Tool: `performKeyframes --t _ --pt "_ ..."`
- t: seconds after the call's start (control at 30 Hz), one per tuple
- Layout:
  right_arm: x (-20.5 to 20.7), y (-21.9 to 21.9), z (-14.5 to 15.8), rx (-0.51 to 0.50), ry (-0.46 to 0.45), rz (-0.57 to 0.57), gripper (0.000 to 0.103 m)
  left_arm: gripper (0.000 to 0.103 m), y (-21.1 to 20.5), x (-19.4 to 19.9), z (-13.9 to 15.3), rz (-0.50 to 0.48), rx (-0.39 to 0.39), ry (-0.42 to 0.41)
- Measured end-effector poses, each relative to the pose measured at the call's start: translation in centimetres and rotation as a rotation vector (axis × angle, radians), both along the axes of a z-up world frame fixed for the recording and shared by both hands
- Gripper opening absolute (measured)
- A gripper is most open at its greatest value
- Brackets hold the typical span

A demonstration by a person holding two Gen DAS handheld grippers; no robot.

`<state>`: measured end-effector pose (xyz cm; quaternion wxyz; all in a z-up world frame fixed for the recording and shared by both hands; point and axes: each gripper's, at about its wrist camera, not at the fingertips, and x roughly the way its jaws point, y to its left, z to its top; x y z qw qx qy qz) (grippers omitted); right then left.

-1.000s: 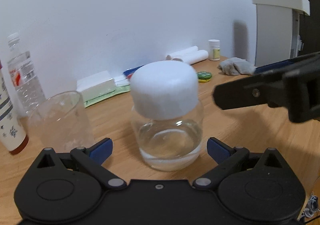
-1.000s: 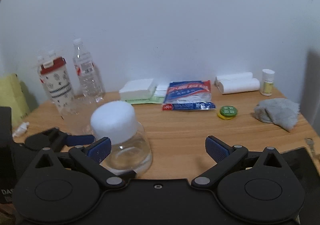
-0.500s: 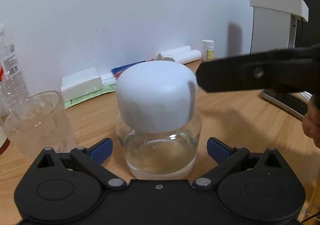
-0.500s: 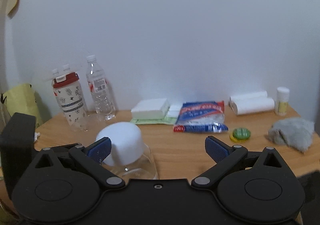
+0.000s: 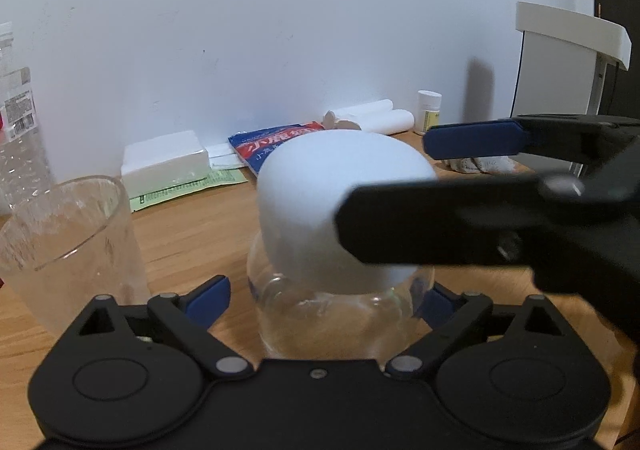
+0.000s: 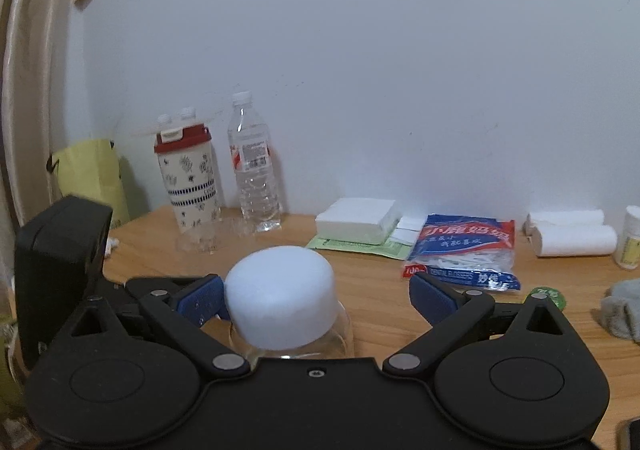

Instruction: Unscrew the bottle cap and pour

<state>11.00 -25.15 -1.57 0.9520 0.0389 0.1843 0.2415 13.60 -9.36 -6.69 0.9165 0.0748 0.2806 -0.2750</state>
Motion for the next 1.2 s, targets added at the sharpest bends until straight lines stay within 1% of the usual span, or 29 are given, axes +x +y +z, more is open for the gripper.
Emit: performKeyframes --t 0.1,0.13,0.23,0.33,0.4,0.43,0.47,0.63,0.8,0.87,0.93,0.97,1.03,1.2 --pt "0.8 -0.5 0.0 0.033 0.031 0.029 0.101 0.086 -0.5 0.2 -0.1 -0.011 0.021 0.009" --pt "1.1 -0.8 0.0 0.062 0.054 0.035 0.101 0.084 -0.5 0.2 -0.2 -0.014 0.023 0.013" --pt "2.0 -2.0 -0.1 0.151 0.115 0.055 0.099 0.084 -0.6 0.5 -0.2 -0.020 0.022 0.025" --pt "2.2 -2.4 -0.4 0.172 0.120 0.060 0.099 0.084 -0.4 0.9 -0.1 -0.018 0.006 0.036" --pt "2.3 -2.6 -0.7 0.188 0.126 0.073 0.099 0.083 -0.5 0.9 -0.2 -0.022 0.013 0.036" --pt "2.3 -2.6 -0.7 0.189 0.127 0.076 0.098 0.083 -0.6 1.0 -0.2 -0.023 0.017 0.036" --pt "2.3 -2.6 -0.8 0.186 0.124 0.085 0.096 0.080 -0.7 1.0 -0.2 -0.024 0.022 0.037" --pt "1.7 -1.8 -0.6 0.145 0.095 0.117 0.091 0.079 -0.7 1.0 -0.1 -0.024 0.026 0.034" --pt "1.9 -1.9 -0.6 0.154 0.106 0.118 0.090 0.079 -0.6 1.0 0.0 -0.021 0.025 0.033" --pt "1.8 -1.7 -0.6 0.141 0.099 0.128 0.086 0.079 -0.5 1.1 0.1 -0.021 0.023 0.033" --pt "1.8 -1.5 -0.6 0.132 0.093 0.132 0.085 0.079 -0.5 1.2 0.2 -0.027 0.015 0.035" --pt "1.7 -1.4 -0.6 0.122 0.083 0.133 0.079 0.079 -0.5 1.2 0.2 -0.031 0.012 0.037" --pt "1.4 -1.5 -0.8 0.130 0.052 0.155 0.074 0.079 -0.6 1.2 0.3 -0.044 0.006 0.038" --pt "1.4 -2.4 -1.3 0.149 0.038 0.197 0.074 0.079 -0.7 1.1 0.6 -0.079 -0.018 0.021"
